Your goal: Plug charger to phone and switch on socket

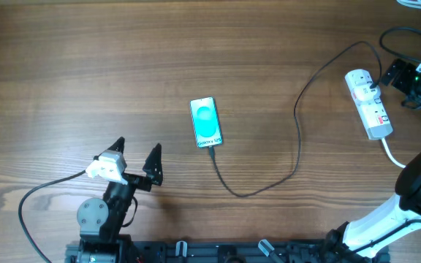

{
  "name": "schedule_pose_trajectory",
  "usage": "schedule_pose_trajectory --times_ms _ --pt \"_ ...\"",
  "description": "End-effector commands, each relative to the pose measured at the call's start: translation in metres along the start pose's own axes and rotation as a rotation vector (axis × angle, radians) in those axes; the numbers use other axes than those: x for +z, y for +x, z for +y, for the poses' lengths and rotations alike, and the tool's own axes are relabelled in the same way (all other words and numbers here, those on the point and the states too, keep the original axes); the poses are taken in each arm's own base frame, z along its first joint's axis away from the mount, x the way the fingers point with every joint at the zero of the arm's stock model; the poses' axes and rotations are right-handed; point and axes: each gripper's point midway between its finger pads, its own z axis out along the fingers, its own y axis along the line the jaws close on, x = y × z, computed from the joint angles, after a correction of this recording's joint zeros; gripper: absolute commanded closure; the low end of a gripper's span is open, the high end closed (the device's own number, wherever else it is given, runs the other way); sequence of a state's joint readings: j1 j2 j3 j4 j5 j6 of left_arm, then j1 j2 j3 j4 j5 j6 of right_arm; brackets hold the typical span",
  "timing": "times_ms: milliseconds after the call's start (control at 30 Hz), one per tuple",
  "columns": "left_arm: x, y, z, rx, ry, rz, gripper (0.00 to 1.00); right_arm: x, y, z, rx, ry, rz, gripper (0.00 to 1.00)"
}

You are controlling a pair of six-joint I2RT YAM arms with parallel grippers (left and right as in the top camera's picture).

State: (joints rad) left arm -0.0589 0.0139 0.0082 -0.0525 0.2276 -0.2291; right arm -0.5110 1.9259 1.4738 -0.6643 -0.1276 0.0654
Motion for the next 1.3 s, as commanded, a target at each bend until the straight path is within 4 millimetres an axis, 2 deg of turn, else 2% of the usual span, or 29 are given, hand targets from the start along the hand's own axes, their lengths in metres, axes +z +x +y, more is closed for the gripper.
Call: schedule_pose_trajectory --times_ms 0,1267 --pt "-0.0012 -0.0018 0.0150 0.015 -0.083 -0.017 0.00 0.0005 0.0034 0.0025 -0.012 -0.009 0.005 0.00" --pt "-0.0010 -0.0021 0.0120 0.015 -0.066 -0.017 0.00 0.0006 0.0035 0.0024 -0.012 -0.009 0.006 0.00"
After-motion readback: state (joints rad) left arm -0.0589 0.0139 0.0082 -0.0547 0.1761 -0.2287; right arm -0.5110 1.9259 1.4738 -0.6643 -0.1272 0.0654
